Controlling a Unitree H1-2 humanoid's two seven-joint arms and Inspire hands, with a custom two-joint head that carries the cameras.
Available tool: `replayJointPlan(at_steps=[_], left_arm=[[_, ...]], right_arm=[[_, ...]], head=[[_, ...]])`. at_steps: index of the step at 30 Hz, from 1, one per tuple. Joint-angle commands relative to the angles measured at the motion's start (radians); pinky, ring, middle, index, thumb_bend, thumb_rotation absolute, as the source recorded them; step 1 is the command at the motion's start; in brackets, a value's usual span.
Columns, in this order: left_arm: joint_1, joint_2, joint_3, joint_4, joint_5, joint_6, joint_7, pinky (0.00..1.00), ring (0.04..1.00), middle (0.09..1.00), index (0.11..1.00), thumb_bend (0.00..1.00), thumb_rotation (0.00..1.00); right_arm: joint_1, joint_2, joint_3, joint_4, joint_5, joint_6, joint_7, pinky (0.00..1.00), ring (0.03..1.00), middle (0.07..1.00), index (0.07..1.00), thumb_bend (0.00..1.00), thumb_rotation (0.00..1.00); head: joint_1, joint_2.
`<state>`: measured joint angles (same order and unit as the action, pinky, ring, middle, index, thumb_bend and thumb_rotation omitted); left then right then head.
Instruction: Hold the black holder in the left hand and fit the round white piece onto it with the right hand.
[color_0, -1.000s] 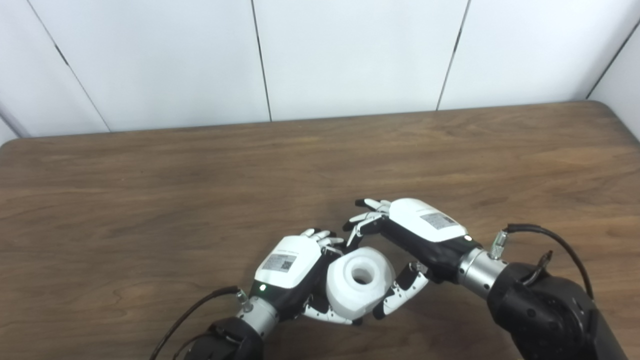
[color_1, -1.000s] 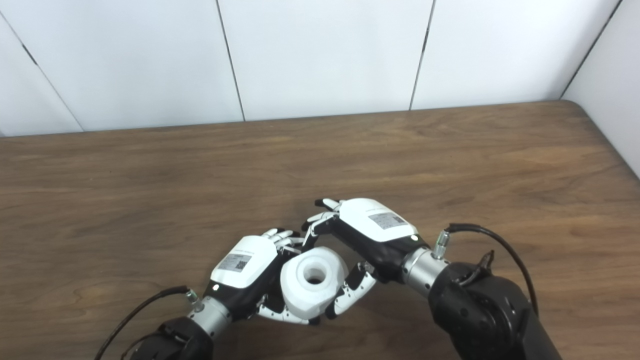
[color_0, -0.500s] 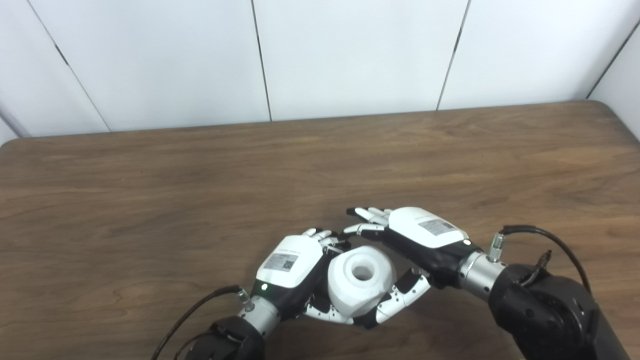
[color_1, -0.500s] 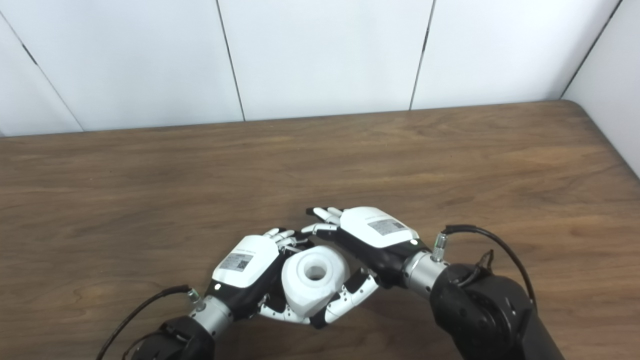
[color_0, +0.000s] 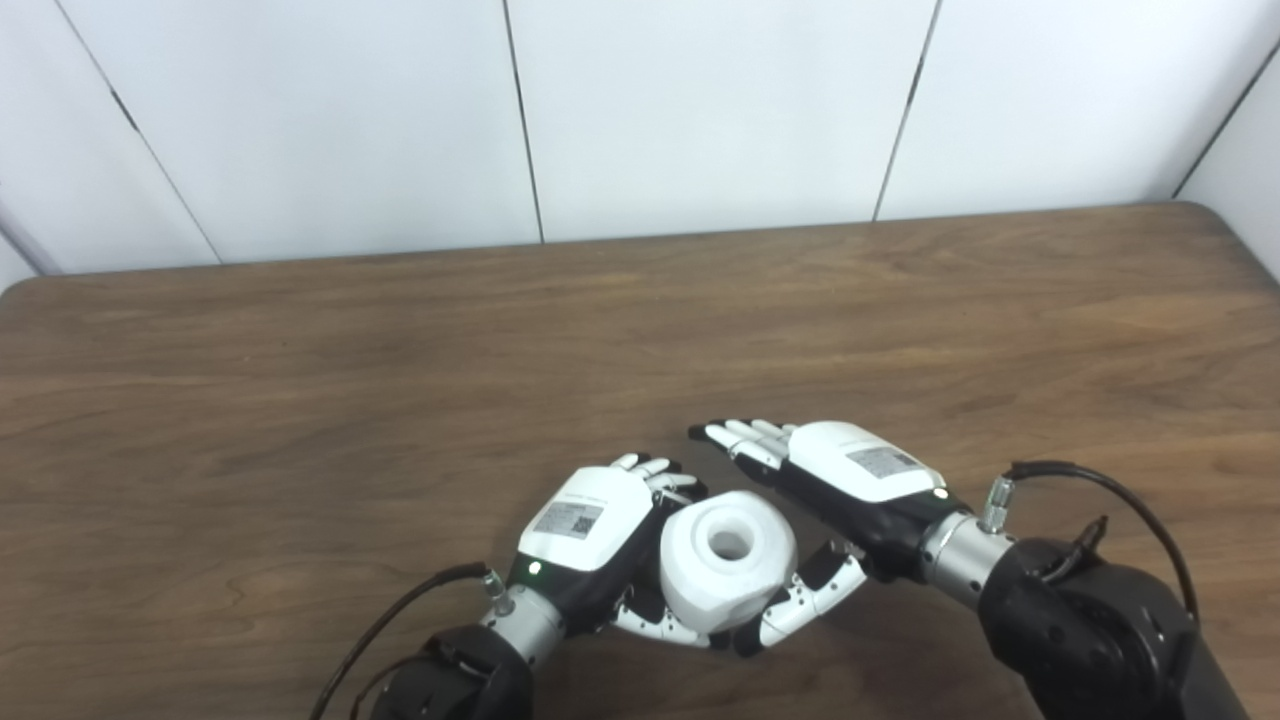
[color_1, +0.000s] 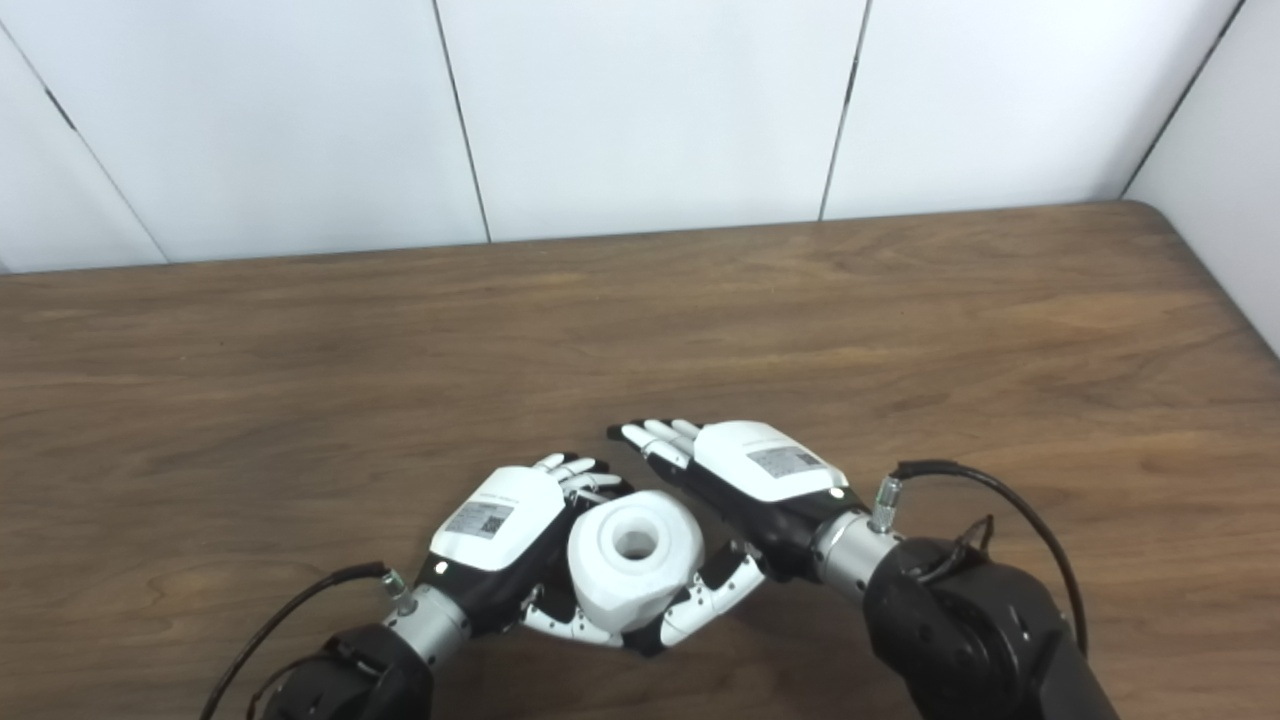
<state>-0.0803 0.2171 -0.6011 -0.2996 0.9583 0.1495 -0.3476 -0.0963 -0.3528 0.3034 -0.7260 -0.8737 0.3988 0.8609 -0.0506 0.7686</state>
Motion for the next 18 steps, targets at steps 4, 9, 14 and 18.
replayJointPlan(at_steps=[4, 9, 14, 18], left_arm=[[0.031, 0.011, -0.042, 0.059, 0.010, 0.004, -0.090, 0.95, 0.912, 0.813, 0.486, 0.52, 0.05], [0.031, 0.017, -0.041, 0.067, 0.009, 0.000, -0.088, 0.96, 0.916, 0.818, 0.486, 0.52, 0.05], [0.032, 0.025, -0.038, 0.073, 0.006, -0.015, -0.073, 0.95, 0.906, 0.815, 0.486, 0.52, 0.05], [0.033, 0.029, -0.034, 0.073, 0.007, -0.015, -0.073, 0.95, 0.903, 0.815, 0.486, 0.52, 0.05]], right_arm=[[-0.056, 0.001, -0.048, -0.071, 0.015, 0.027, 0.027, 1.00, 1.000, 1.000, 1.000, 1.00, 0.48], [-0.074, -0.008, -0.089, -0.120, 0.025, 0.064, 0.091, 1.00, 1.000, 1.000, 1.000, 1.00, 0.48], [-0.072, -0.017, -0.166, -0.163, 0.049, 0.070, 0.152, 1.00, 1.000, 1.000, 1.000, 1.00, 0.48], [-0.064, -0.025, -0.232, -0.186, 0.078, 0.070, 0.181, 1.00, 1.000, 1.000, 1.000, 1.00, 0.48]], head=[[-0.001, -0.007], [-0.007, -0.018], [-0.012, -0.024], [-0.015, -0.026]])
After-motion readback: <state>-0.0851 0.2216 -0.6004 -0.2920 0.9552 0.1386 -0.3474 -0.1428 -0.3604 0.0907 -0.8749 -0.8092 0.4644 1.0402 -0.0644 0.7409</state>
